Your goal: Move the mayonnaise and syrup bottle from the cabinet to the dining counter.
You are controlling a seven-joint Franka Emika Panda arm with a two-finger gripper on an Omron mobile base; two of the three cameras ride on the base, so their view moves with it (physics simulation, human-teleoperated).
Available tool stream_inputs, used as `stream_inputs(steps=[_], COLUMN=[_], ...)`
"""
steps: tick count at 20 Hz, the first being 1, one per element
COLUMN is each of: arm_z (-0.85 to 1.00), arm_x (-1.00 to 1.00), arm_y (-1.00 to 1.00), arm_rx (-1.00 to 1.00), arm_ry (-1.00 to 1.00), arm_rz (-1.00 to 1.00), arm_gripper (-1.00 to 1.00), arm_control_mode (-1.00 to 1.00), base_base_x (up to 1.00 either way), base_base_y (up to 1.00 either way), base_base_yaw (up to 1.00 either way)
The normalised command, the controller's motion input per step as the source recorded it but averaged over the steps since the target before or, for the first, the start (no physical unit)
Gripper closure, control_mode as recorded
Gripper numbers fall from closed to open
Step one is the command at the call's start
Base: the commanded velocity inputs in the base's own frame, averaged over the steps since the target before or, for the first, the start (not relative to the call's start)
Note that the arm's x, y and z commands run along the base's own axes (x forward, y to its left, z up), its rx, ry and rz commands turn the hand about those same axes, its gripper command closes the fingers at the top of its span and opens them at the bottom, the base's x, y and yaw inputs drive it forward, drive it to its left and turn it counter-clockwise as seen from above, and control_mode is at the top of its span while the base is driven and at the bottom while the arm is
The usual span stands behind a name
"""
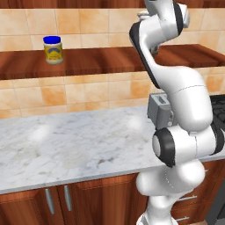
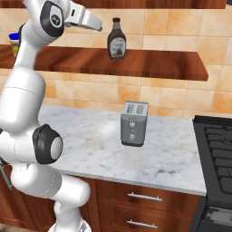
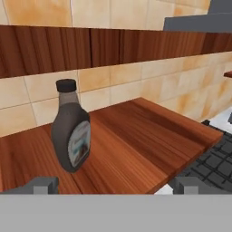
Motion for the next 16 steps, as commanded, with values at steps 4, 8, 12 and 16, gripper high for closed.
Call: stream_inputs(steps=[4, 8, 12, 16], arm_z=[-0.27, -0.33, -0.21, 0.00], arm_x=[0.00, 0.06, 0.23, 0.54], arm_y=[0.00, 0.00, 0.00, 0.00], arm_rx=[0.00, 0.00, -0.01, -0.03], arm_ry=[-0.09, -0.02, 0.00, 0.00], arm_rz=[0.00, 0.00, 0.00, 0.00], arm_gripper=[-1.00, -1.00, -1.00, -1.00], arm_control_mode=[-1.00, -1.00, -1.00, -1.00], base_base_x=[0.00, 0.00, 0.00, 0.00], base_base_y=[0.00, 0.00, 0.00, 0.00], base_base_yaw=[0.00, 0.00, 0.00, 0.00])
